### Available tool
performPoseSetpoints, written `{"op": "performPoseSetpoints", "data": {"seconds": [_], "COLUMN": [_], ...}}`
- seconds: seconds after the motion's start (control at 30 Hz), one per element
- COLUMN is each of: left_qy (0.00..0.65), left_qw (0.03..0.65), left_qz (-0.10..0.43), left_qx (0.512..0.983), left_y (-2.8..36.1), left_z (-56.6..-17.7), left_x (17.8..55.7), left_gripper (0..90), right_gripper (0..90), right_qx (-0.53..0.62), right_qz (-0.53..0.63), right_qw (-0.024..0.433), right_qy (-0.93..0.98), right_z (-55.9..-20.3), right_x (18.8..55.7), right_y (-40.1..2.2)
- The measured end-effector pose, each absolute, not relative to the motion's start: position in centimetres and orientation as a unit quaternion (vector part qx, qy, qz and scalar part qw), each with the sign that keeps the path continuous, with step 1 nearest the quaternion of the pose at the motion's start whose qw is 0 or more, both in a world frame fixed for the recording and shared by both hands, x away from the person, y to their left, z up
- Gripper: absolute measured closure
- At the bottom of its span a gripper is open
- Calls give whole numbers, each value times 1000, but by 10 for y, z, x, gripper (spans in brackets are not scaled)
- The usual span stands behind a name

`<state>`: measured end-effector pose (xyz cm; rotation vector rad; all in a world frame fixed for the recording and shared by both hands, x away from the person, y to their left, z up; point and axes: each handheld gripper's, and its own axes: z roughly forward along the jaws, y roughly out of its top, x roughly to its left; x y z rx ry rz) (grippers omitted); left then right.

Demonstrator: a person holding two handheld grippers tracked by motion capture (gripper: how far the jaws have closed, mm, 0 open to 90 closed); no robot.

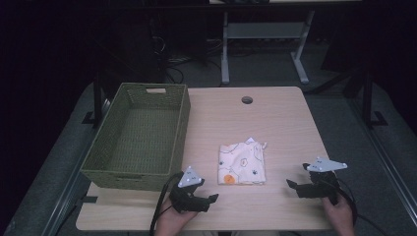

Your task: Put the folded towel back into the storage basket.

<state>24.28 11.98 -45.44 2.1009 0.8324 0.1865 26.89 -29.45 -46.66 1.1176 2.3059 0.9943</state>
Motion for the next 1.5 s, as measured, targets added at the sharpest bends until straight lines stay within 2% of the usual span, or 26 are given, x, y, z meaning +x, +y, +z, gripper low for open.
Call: {"op": "performPoseSetpoints", "data": {"seconds": [0.4,0.83,1.5], "left_qy": [318,293,304], "left_qw": [400,337,265], "left_qz": [87,102,104], "left_qx": [855,889,909], "left_y": [103,61,21], "left_z": [-442,-414,-425], "left_x": [251,286,333], "left_gripper": [290,285,277], "right_gripper": [139,139,139], "right_qx": [406,408,401], "right_qz": [365,379,371], "right_qw": [194,192,194], "right_qy": [815,808,815], "right_z": [-465,-462,-462], "right_x": [268,267,268], "right_y": [-299,-302,-297]}}
